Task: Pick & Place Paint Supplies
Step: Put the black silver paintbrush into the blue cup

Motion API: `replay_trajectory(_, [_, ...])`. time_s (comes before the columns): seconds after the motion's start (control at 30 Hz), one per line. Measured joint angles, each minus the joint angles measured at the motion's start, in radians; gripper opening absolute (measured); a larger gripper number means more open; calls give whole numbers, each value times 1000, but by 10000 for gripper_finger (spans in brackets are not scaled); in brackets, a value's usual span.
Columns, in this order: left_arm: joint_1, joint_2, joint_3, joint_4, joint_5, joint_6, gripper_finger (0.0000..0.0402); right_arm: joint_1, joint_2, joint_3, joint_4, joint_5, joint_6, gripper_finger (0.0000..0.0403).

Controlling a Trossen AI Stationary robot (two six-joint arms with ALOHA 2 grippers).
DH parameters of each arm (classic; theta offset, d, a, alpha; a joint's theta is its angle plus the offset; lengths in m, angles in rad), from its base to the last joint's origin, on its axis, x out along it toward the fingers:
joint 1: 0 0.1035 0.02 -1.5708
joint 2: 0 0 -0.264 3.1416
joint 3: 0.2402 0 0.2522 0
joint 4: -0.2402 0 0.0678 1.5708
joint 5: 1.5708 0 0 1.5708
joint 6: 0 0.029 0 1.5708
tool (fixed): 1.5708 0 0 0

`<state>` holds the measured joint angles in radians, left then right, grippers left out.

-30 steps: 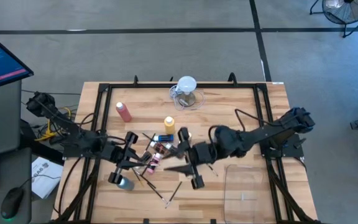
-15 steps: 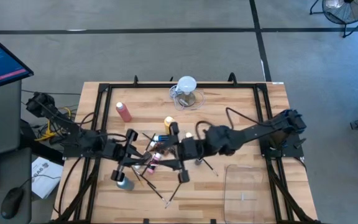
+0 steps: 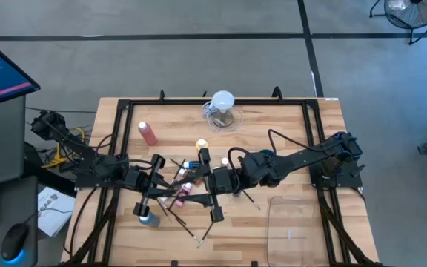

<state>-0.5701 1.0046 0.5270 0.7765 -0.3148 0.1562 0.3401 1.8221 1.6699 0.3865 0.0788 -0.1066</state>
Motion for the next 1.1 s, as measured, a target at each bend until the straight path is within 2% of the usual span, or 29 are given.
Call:
replay_trajectory(0.5, [0,0,0,1,-26,0,6,-9,0,0,-19,27,2,100])
replay_trajectory(0.8, [0,0,0,-2,-30,-3,6,-10,0,0,-26,57,-21,12])
replay_trajectory(1.0, [0,0,0,-11,-30,2,24,7,-1,1,-51,143,-27,11])
replay_trajectory(1.1, [-1,-1,0,-10,-79,4,47,22,-5,1,-83,195,-36,7])
